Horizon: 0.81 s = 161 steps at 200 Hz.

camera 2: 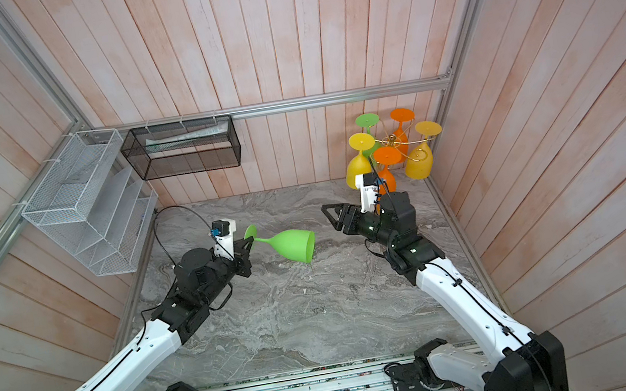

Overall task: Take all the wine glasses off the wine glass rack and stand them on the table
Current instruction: 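Hold the green glass with the left gripper while the right gripper withdraws, then reach the right gripper to the green glass's bowl and close on it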

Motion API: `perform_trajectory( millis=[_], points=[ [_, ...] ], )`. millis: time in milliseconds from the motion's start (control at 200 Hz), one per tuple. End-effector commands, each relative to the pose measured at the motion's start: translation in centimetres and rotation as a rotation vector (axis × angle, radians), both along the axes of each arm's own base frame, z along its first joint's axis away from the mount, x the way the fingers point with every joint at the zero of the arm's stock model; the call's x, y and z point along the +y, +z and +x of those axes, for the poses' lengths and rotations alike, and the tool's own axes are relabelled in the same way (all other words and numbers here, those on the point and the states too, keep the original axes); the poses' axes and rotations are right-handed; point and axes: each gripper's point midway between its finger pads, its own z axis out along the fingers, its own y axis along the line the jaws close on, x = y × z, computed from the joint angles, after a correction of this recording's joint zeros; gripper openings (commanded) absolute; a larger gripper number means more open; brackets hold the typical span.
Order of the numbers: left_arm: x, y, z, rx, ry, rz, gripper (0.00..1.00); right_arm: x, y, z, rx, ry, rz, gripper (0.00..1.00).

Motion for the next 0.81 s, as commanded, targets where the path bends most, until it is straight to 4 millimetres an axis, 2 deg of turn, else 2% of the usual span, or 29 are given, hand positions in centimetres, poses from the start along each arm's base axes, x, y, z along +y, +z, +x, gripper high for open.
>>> perform_trajectory(
  millis=[0,185,270,375,600,800],
  points=[
    [-1.9,-2.5,-1.7,0.277,-0.140,-0.271,0.00,0.1,0.6,-0.1,-0.037,-0.009,-0.083,0.58],
    [-2.5,-3.0,-1.7,0.355,-0.189,-0.404,0.00,3.1,0.9,-1.0,-0.047,0.038,-0.192,0.56],
    [-2.3,-3.2,-1.6,0.372,-0.192,-0.447,0.00,4.3,-0.2,-1.4,-0.012,0.068,-0.234,0.54],
    [-2.3,-3.6,-1.6,0.383,-0.198,-0.466,0.00,4.5,-1.0,-1.8,0.008,0.068,-0.258,0.52],
    [-2.1,-4.1,-1.2,0.393,-0.202,-0.491,0.00,5.0,-0.7,-3.0,-0.007,0.091,-0.274,0.49],
    [-1.4,-3.9,-0.7,0.388,-0.201,-0.520,0.00,6.1,-2.3,-4.0,0.022,0.127,-0.316,0.49]
  ],
)
